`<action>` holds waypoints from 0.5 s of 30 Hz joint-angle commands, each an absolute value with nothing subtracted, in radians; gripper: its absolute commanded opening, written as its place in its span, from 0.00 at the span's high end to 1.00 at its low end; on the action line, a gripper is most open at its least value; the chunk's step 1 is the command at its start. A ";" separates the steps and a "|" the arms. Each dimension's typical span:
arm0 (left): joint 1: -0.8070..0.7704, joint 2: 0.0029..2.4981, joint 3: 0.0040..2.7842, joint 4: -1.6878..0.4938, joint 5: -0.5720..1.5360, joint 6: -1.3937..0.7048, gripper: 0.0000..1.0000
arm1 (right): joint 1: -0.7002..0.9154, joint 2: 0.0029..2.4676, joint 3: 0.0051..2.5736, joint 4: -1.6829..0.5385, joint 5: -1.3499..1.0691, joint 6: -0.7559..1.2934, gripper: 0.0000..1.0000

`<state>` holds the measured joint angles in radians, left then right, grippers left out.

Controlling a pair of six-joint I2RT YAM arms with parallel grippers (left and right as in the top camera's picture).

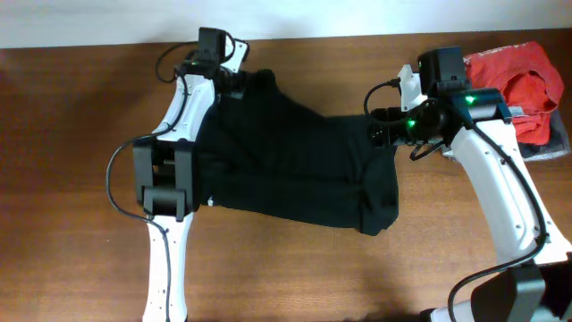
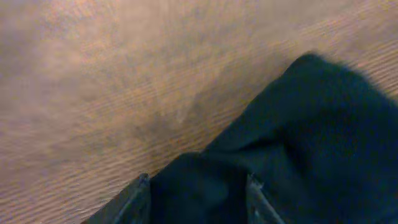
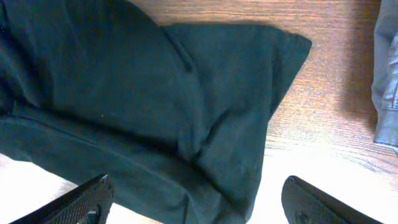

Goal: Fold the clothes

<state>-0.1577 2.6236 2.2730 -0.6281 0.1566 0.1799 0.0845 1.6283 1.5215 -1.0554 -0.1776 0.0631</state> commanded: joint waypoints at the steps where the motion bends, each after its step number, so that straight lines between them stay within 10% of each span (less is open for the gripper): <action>1: -0.155 2.661 2.290 -0.628 0.126 0.189 0.56 | 0.078 1.623 1.537 -1.060 -0.175 0.056 0.09; 7: -0.152 2.659 2.290 -0.623 0.028 0.142 0.99 | 0.078 1.624 1.537 -1.058 -0.171 0.056 0.09; 15: -0.100 2.603 2.362 -0.767 -0.103 0.037 0.99 | 0.078 1.663 1.536 -0.990 -0.168 0.056 0.09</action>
<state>-0.1471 2.6312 2.3116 -0.7097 -0.0189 0.0841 0.0845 1.6302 1.5215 -1.0241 -0.1776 0.0628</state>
